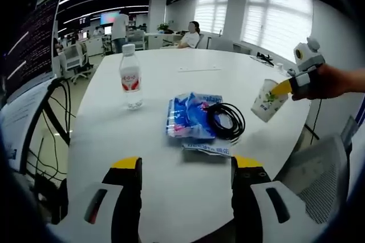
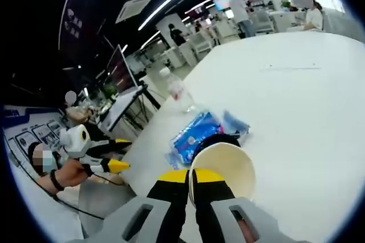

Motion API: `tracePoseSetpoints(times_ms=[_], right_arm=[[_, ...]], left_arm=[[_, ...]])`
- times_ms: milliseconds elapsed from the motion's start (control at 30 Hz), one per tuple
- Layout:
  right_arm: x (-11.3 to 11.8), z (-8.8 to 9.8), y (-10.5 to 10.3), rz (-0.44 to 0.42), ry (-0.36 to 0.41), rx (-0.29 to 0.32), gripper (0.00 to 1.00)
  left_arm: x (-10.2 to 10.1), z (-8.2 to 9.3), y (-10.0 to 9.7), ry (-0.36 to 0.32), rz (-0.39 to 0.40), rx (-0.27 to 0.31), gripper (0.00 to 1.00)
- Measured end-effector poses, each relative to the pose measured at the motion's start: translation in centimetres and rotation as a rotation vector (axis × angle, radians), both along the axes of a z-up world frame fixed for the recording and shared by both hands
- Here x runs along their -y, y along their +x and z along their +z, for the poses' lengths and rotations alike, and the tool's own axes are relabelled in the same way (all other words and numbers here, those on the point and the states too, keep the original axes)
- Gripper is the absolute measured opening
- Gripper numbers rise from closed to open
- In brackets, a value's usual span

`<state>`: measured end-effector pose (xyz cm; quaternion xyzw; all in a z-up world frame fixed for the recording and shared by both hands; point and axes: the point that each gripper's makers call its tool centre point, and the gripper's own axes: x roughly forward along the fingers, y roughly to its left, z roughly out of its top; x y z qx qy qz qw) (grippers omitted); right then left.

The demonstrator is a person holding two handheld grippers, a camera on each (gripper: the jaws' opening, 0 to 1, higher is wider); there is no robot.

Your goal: Arrange the tabletop items into an orderly group along one side of the table until the central work area is clear of visible clutter.

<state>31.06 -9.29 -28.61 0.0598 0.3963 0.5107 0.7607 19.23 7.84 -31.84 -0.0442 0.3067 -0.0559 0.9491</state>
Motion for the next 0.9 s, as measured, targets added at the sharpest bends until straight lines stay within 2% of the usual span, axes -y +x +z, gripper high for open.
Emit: tracePoseSetpoints(times_ms=[500,567,700,767,900], right_arm=[[-6.9,-0.6,3.6,0.023,-0.029,-0.019,0.0],[-8.1,-0.7,4.6,0.041,-0.046,-0.011,0.0],[-10.0,-0.3,4.8,0.067,-0.057,0.005,0.0],[-11.1,-0.4,5.5,0.083,-0.063,0.011,0.0],[-13.7,-0.7,6.8,0.116,-0.081,0.026,0.0]], left_arm=[[-1.2,0.9,0.2,-0.034,0.03,0.045,0.63],[-1.1,1.0,0.4,-0.036,0.022,0.05,0.63],[-1.2,1.4,0.6,-0.035,0.024,0.065,0.62],[-1.2,1.9,0.9,-0.063,0.043,0.085,0.61],[-1.0,1.8,0.9,-0.053,0.031,0.081,0.62]])
